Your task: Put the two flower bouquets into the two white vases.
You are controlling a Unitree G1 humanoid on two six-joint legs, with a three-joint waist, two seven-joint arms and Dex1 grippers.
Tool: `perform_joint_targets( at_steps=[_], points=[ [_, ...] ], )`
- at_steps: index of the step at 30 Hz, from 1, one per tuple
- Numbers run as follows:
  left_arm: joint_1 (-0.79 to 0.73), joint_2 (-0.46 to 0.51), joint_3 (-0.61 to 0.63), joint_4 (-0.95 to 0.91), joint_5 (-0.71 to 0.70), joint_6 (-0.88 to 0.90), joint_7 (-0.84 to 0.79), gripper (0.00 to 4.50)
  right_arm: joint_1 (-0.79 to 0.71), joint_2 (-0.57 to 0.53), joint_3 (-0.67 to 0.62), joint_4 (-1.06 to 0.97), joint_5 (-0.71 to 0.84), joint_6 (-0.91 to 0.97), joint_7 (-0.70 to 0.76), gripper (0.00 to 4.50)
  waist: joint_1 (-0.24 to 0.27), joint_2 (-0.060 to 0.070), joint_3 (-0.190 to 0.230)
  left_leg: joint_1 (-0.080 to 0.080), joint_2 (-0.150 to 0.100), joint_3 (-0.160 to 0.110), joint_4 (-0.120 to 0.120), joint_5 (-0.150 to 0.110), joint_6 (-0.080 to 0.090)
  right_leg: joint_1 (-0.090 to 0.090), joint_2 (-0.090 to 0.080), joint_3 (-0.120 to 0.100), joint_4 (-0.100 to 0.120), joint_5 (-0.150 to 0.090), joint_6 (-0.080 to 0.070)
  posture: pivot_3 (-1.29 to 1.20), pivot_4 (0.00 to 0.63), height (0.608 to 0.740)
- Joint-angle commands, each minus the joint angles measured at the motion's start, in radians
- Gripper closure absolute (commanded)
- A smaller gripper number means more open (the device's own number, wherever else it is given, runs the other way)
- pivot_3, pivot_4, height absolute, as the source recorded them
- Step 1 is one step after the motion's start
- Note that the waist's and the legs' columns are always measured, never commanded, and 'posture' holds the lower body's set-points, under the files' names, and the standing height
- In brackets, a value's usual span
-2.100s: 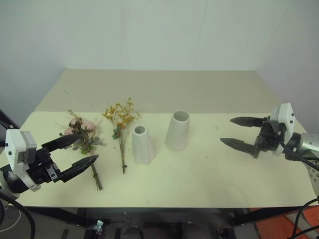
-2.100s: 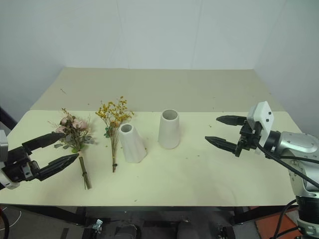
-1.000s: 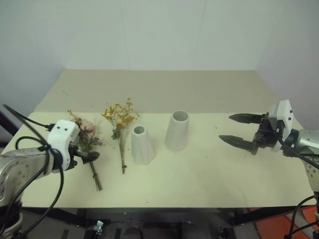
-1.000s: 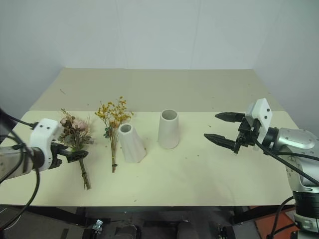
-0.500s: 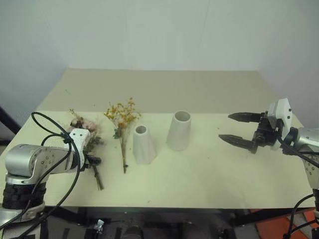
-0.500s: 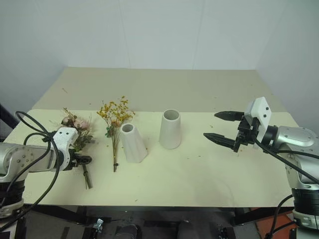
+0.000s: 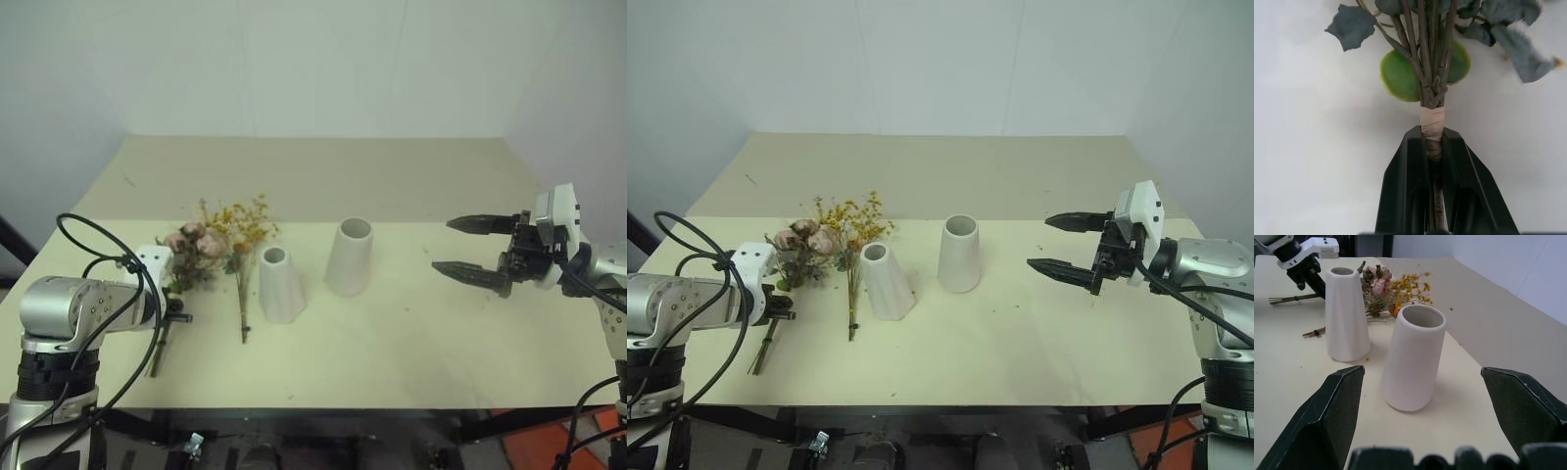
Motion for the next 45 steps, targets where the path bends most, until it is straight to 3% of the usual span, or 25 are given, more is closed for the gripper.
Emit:
perform_joint_targets(
  at_steps=[1, 3, 5, 12, 19, 25, 34, 45],
  points=[
    [-0.021, 0.042, 0.055, -0.073, 0.073, -0.173, -0.019, 4.39, -0.05, 0.005, -0.009, 0.021, 0.019, -0.005, 0.015, 0.0, 0.0, 0.0, 0.0, 0.0, 0.0, 0.0, 0.0, 0.0, 0.0, 0.0, 0.0, 0.0, 0.0, 0.0, 0.0, 0.0, 0.15, 0.74],
    [-0.027, 0.055, 0.064, -0.08, 0.096, -0.225, -0.032, 4.39, -0.061, 0.01, -0.002, 0.033, 0.02, -0.003, 0.023, 0.0, 0.001, 0.0, 0.0, 0.0, 0.0, 0.0, 0.0, 0.0, 0.0, 0.0, 0.0, 0.0, 0.0, 0.0, 0.0, 0.0, 0.15, 0.74],
    [-0.023, 0.058, 0.086, -0.088, 0.132, -0.386, -0.057, 4.39, -0.076, 0.019, 0.002, 0.047, 0.035, 0.014, 0.033, 0.0, 0.002, 0.0, 0.0, 0.0, 0.0, 0.0, 0.0, 0.0, 0.0, 0.0, 0.0, 0.0, -0.001, 0.0, 0.0, 0.0, 0.15, 0.74],
    [-0.186, 0.027, 0.11, -0.006, 0.094, -0.561, -0.184, 4.39, -0.118, 0.028, 0.009, 0.108, 0.06, 0.061, 0.096, 0.0, 0.007, 0.0, 0.0, -0.001, 0.0, 0.0, 0.0, 0.0, 0.0, 0.0, 0.0, -0.001, -0.001, 0.004, -0.005, 0.0, 0.15, 0.74],
    [-0.385, -0.075, 0.048, 0.155, 0.062, -0.827, -0.408, 4.39, -0.152, 0.026, 0.015, 0.146, 0.053, 0.059, 0.121, 0.0, 0.005, 0.0, 0.0, -0.003, -0.001, 0.0, 0.001, 0.001, -0.001, -0.001, -0.001, -0.001, -0.002, 0.005, -0.004, 0.0, 0.15, 0.74],
    [-0.543, -0.226, -0.022, 0.418, 0.077, -1.035, -0.592, 4.39, -0.153, 0.024, 0.017, 0.156, 0.061, 0.066, 0.147, 0.0, 0.004, 0.0, 0.0, -0.004, -0.001, 0.0, 0.001, 0.002, -0.003, 0.0, -0.001, -0.001, -0.003, 0.006, -0.003, 0.0, 0.15, 0.74],
    [-0.683, -0.399, -0.051, 0.655, 0.078, -1.162, -0.7, 4.39, -0.124, 0.025, 0.005, 0.128, 0.027, 0.047, 0.07, 0.0, -0.002, 0.0, 0.0, -0.006, -0.001, 0.0, 0.002, 0.002, -0.003, -0.002, -0.001, 0.0, -0.003, 0.006, -0.003, 0.0, 0.15, 0.74],
    [-0.749, -0.56, -0.056, 0.738, 0.068, -1.193, -0.735, 4.39, -0.082, 0.024, -0.014, 0.078, 0.022, 0.065, -0.026, 0.0, -0.002, 0.0, 0.0, -0.006, -0.002, 0.0, 0.002, 0.002, -0.003, -0.002, -0.001, 0.0, -0.003, 0.006, -0.002, 0.0, 0.15, 0.74]
  ],
)
